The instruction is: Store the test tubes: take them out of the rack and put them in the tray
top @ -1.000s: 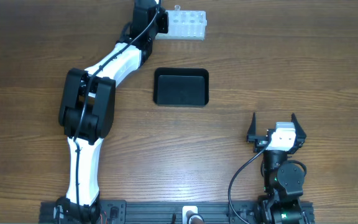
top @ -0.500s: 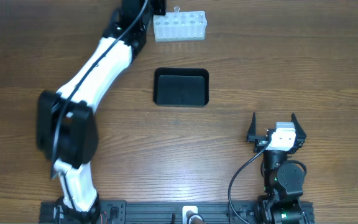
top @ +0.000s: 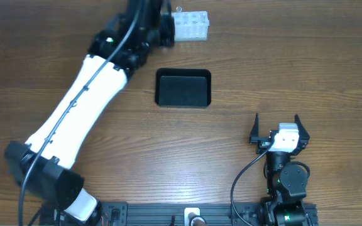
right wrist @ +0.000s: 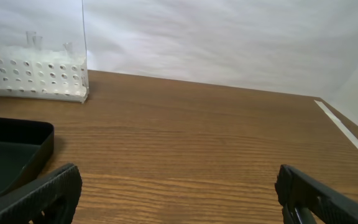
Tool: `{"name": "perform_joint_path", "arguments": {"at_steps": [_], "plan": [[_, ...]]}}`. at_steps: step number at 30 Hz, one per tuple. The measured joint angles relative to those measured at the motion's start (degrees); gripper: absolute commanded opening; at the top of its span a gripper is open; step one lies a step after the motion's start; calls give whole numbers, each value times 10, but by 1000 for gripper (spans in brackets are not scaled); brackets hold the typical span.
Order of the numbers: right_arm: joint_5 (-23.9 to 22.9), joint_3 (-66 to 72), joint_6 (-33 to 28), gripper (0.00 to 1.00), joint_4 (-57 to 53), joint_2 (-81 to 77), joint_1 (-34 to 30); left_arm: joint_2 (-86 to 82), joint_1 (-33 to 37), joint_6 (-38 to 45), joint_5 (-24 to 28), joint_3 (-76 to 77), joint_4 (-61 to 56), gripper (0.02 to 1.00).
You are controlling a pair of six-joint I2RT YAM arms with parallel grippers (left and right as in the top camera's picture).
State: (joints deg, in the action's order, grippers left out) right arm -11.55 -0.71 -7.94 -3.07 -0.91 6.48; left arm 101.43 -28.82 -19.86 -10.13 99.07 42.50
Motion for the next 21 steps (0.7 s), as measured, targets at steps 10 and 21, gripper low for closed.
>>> {"name": "perform_joint_path", "arguments": {"at_steps": [10, 21], "plan": [[0, 0, 0, 993, 0, 0, 0, 92, -31, -78, -13, -1, 89, 108], [0, 0, 0, 993, 0, 0, 0, 164, -28, -98, -22, -1, 87, 112]]}}
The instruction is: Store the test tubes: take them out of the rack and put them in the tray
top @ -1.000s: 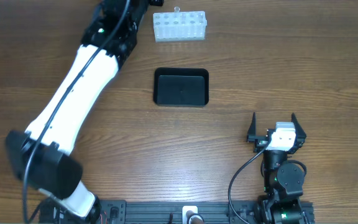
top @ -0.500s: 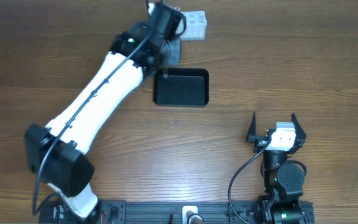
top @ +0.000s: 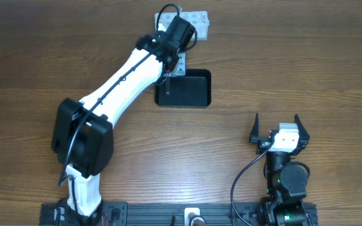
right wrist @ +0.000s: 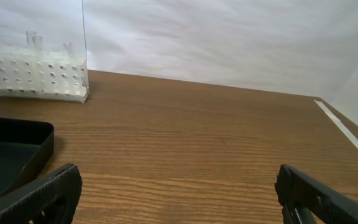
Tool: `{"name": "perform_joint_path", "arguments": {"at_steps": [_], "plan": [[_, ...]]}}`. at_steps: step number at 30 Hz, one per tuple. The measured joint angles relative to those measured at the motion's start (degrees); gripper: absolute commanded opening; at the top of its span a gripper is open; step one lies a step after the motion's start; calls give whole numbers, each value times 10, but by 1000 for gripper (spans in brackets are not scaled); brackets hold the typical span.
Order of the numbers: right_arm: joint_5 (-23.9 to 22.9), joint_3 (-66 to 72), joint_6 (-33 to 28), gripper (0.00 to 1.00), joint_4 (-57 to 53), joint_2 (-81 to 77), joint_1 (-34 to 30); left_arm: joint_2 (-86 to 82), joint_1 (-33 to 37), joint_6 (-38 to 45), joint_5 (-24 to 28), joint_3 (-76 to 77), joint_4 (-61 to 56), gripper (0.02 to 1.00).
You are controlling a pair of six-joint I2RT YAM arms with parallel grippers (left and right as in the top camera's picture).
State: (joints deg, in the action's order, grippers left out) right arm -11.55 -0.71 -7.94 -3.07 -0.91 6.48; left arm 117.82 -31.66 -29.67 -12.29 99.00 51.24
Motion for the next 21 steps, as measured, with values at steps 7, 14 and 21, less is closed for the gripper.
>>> {"name": "perform_joint_path", "arguments": {"at_steps": [7, 14, 21], "plan": [[0, 0, 0, 991, 0, 0, 0, 33, 9, 0, 0, 0, 0, 115], [0, 0, 0, 993, 0, 0, 0, 44, 15, 0, 0, 0, 0, 119], [0, 0, 0, 993, 0, 0, 0, 56, 15, 0, 0, 0, 0, 163]]}}
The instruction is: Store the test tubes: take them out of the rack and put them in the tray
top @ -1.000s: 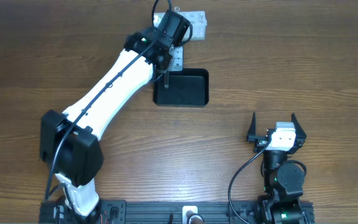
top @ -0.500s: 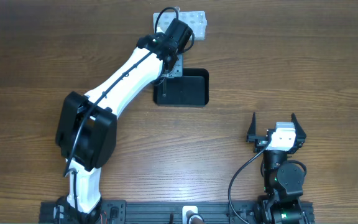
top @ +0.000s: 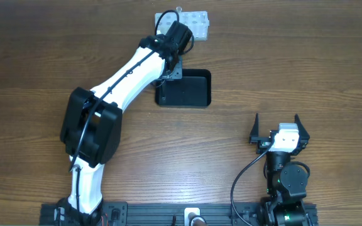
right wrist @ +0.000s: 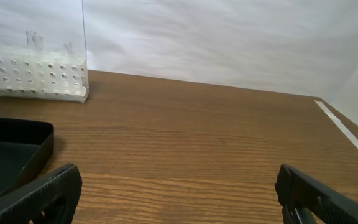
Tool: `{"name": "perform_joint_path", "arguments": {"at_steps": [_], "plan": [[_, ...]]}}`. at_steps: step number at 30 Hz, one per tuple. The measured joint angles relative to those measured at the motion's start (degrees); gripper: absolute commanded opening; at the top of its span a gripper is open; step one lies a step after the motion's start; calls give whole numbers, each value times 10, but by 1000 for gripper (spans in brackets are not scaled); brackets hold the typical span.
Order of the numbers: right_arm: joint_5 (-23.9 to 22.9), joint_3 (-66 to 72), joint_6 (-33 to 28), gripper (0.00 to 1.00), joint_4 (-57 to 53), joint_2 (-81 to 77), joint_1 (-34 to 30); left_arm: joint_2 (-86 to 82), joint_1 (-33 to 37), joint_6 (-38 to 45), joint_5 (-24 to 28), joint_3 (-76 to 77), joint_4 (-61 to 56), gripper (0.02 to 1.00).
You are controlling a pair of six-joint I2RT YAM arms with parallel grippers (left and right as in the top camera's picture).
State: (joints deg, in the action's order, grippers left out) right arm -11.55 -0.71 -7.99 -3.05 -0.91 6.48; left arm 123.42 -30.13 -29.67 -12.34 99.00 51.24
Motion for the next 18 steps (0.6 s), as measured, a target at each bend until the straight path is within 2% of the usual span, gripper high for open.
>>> {"name": "perform_joint_path", "arguments": {"at_steps": [6, 7, 10, 16, 18], "plan": [[0, 0, 0, 991, 0, 0, 0, 16, 0, 0, 0, 0, 0, 202], [0, 0, 0, 991, 0, 0, 0, 17, 0, 0, 0, 0, 0, 229], [0, 0, 0, 991, 0, 0, 0, 17, 0, 0, 0, 0, -3, 503], [0, 0, 0, 991, 0, 0, 0, 16, 0, -2, 0, 0, -12, 529], [0, 0, 0, 991, 0, 0, 0, 11, 0, 0, -3, -1, -26, 614]]}}
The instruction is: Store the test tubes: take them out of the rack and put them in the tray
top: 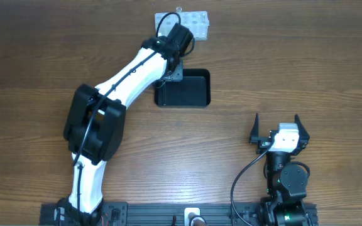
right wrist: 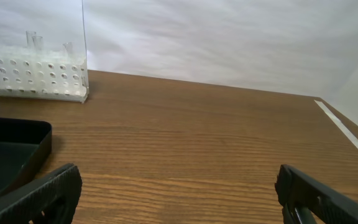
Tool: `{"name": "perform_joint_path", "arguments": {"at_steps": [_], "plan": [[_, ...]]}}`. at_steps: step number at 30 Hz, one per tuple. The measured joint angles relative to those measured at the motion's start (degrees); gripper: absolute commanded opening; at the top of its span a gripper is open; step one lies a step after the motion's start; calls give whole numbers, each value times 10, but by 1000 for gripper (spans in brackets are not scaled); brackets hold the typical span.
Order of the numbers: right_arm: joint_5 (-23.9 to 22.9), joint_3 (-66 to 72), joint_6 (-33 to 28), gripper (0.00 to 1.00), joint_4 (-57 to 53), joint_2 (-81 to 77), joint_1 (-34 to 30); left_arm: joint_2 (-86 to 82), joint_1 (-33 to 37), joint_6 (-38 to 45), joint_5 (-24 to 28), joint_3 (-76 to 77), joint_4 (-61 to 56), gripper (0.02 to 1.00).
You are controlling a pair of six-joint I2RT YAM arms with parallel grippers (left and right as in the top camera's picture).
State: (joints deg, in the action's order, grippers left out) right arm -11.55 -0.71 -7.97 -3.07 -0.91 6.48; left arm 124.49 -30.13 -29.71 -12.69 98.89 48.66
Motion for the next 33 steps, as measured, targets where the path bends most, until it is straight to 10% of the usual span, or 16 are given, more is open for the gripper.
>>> {"name": "perform_joint_path", "arguments": {"at_steps": [15, 33], "plan": [[0, 0, 0, 993, 0, 0, 0, -146, 43, 131, -28, -3, -266, 682], [0, 0, 0, 991, 0, 0, 0, -18, 103, 317, 157, -3, -436, 709]]}}
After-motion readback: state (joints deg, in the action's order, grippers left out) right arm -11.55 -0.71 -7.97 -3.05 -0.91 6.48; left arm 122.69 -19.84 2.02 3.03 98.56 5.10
